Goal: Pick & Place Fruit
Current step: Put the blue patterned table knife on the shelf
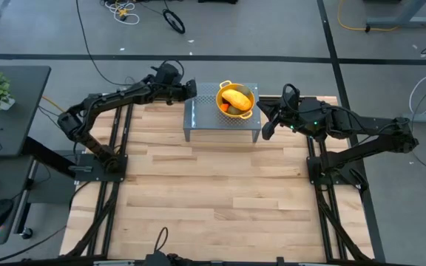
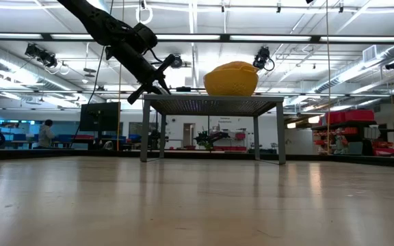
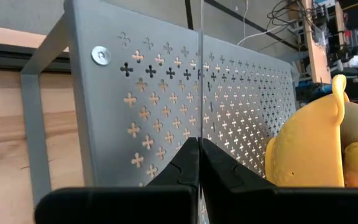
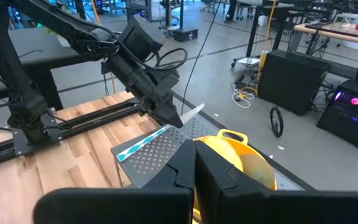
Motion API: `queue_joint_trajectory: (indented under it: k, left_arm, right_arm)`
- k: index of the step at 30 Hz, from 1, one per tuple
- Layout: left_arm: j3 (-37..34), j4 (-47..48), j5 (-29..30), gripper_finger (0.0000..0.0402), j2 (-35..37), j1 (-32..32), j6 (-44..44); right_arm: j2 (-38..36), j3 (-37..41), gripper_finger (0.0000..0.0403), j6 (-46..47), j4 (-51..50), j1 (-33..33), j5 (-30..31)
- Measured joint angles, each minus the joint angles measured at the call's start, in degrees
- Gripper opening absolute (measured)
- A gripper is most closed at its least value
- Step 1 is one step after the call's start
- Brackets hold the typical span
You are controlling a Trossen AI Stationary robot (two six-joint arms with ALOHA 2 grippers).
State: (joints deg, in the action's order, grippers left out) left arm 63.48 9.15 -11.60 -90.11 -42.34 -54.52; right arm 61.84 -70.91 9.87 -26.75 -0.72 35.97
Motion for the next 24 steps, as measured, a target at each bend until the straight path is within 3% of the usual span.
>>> queue_joint_trajectory:
  k: [13, 18, 24]
  left_arm:
    - [0.0, 0.0, 1.9, 0.0008, 0.0, 0.6, -0.7]
    - [0.0, 0.4, 0.1, 0.0022, 0.0, 0.6, 0.3]
    - [0.0, 0.5, 0.1, 0.0007, 0.0, 0.7, 0.6]
  right_arm:
    - [0.0, 0.0, 0.0005, 0.0, 0.0, 0.0, 0.0]
    - [0.0, 0.0, 0.0005, 0.0, 0.0, 0.0, 0.0]
    - [0.0, 0.0, 0.0005, -0.3, 0.0, 0.0, 0.0]
